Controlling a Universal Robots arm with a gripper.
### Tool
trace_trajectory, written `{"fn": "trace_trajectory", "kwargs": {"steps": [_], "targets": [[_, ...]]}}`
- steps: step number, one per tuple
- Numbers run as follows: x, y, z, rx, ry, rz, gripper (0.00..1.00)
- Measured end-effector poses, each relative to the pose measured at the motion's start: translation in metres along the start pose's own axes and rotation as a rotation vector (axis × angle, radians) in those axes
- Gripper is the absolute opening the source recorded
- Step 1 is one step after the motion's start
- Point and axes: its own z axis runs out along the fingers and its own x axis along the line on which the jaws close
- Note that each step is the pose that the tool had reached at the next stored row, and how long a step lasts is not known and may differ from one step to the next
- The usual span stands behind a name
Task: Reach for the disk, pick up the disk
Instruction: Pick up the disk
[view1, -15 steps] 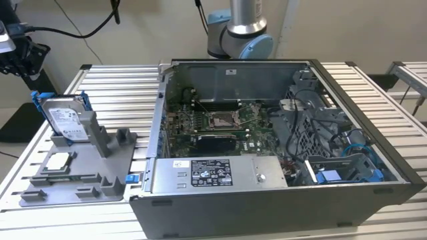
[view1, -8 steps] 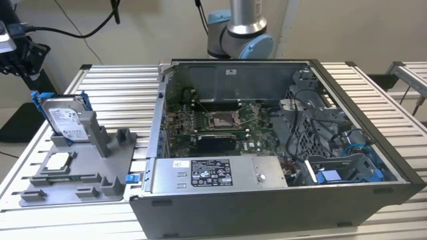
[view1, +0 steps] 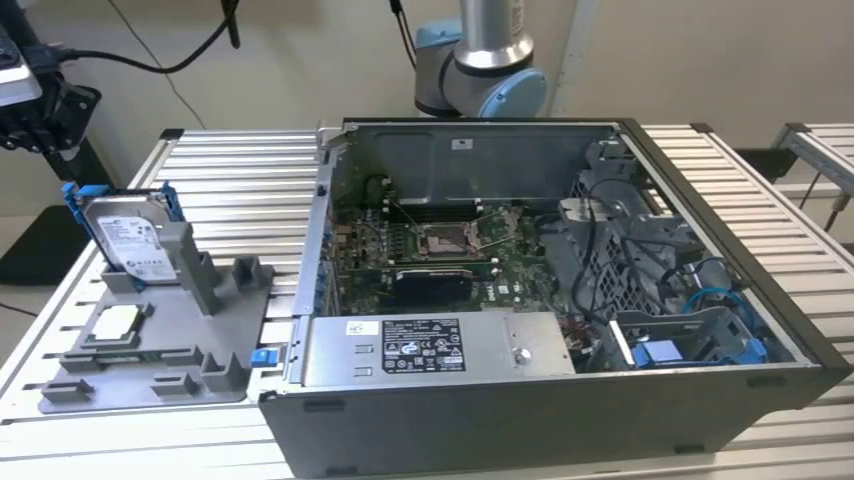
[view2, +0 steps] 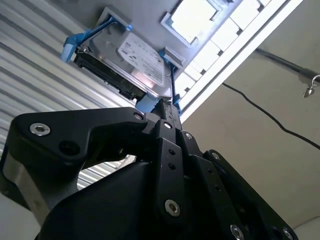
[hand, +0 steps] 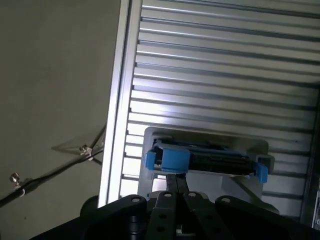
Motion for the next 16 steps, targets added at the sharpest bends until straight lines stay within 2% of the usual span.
{"fn": "trace_trajectory", "kwargs": {"steps": [6, 10, 16], "targets": [[0.0, 0.0, 0.0, 0.0, 0.0005, -0.012, 0.0], [-0.0001, -0.0001, 0.0003, 0.0017, 0.0019, -0.079, 0.0], [0.0, -0.0001, 0.0015, 0.0053, -0.0042, -0.189, 0.0]]}}
